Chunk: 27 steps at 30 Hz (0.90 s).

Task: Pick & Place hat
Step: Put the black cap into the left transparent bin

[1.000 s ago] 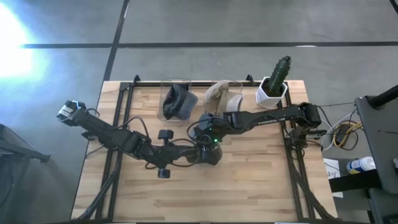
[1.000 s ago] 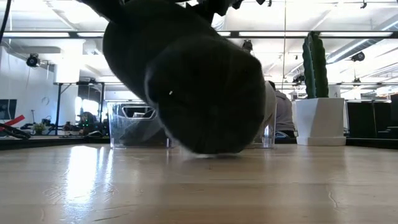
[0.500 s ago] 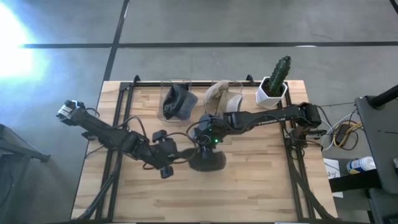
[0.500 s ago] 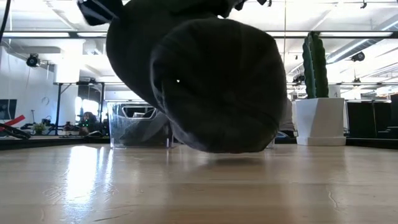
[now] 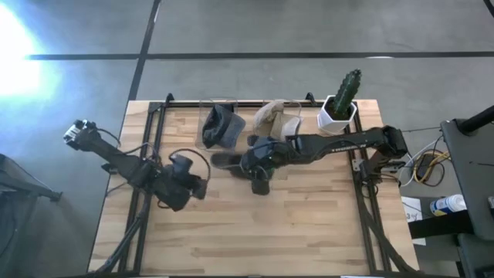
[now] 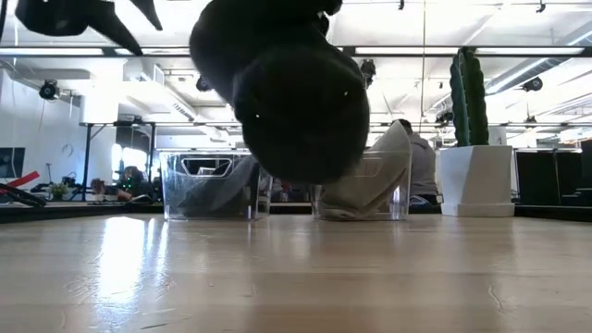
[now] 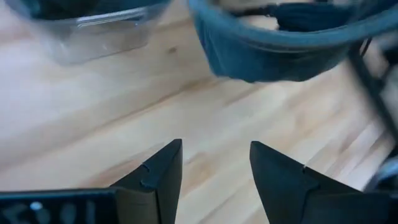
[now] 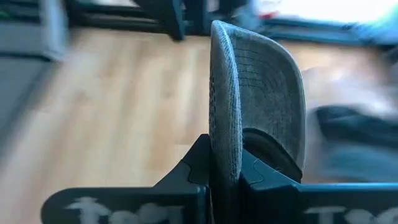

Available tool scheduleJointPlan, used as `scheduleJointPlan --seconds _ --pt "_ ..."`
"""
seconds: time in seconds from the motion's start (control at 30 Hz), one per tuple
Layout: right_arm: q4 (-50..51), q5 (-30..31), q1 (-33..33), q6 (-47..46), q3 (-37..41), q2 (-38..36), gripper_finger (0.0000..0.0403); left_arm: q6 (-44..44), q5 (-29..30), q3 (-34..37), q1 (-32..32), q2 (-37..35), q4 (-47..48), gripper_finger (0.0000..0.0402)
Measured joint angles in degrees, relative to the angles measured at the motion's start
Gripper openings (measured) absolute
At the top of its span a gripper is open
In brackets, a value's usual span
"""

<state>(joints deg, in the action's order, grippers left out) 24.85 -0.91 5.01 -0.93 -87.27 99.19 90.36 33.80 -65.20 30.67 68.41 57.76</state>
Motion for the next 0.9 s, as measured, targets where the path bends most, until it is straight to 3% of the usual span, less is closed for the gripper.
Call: scheduleJointPlan --seconds 0.1,0.27,0.43,0.9 --pt "0.48 7.77 1.38 7.9 -0.88 -0.09 0.0013 7.87 4.9 0.58 0.01 -2.6 -2.81 0.0181" --pt "0.17 20.08 4.05 17.18 -1.44 0.07 0.0013 11.49 15.0 1.88 -0.27 -7.94 -9.12 0.0181" --pt "-3.33 34.0 5.84 28.06 -1.48 0.17 0.0013 11.64 16.6 3.26 -1.61 -11.1 -13.89 0.0181" --pt "-4.3 38.5 5.93 33.56 -2.42 0.31 0.0013 0.38 16.63 3.55 -9.78 -8.33 -30.38 0.0181"
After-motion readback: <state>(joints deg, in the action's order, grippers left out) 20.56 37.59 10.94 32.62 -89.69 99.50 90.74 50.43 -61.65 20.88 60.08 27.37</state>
